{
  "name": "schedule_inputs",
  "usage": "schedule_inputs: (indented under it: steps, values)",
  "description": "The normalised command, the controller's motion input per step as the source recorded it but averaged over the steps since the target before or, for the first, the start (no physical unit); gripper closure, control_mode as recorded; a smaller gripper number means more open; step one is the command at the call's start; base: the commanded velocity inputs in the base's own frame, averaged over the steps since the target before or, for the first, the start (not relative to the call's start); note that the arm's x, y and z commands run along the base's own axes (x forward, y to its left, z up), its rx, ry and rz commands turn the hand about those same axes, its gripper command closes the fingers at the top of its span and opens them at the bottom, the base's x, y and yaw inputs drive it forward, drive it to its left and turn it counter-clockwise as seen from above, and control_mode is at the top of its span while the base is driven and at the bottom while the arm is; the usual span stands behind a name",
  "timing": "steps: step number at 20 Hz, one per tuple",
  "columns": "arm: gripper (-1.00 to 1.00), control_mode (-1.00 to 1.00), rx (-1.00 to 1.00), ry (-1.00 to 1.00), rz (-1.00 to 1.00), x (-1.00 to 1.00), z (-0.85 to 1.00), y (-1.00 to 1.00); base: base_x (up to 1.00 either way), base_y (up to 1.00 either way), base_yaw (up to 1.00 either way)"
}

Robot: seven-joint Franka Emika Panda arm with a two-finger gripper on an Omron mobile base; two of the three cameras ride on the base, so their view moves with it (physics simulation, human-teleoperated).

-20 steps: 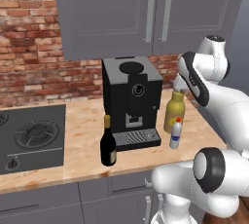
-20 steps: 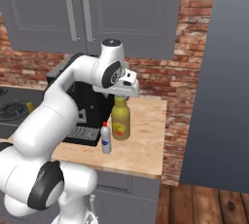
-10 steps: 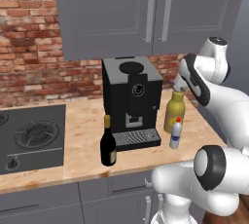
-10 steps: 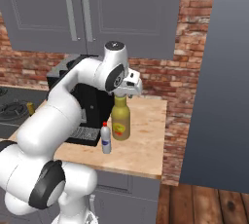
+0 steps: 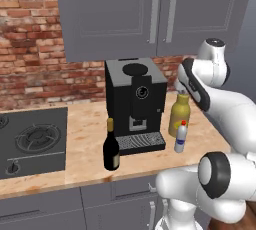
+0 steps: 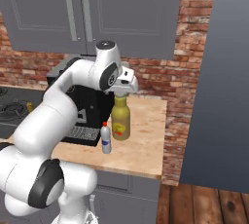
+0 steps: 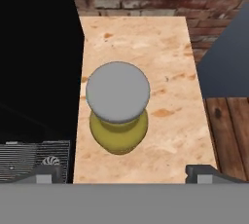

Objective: Place the drinks on the dining counter in a tight cluster.

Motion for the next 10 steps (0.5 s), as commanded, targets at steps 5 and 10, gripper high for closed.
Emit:
schedule_inputs:
  steps: [5, 10]
  values:
    - [-1.00, -1.00, -0.02, 0.00, 0.00, 0.26, 0.00, 0.01, 0.00, 0.00, 0.00]
    - [-1.00, -1.00, 0.00, 0.00, 0.03, 0.29, 0.00, -0.07, 0.00, 0.00, 0.00]
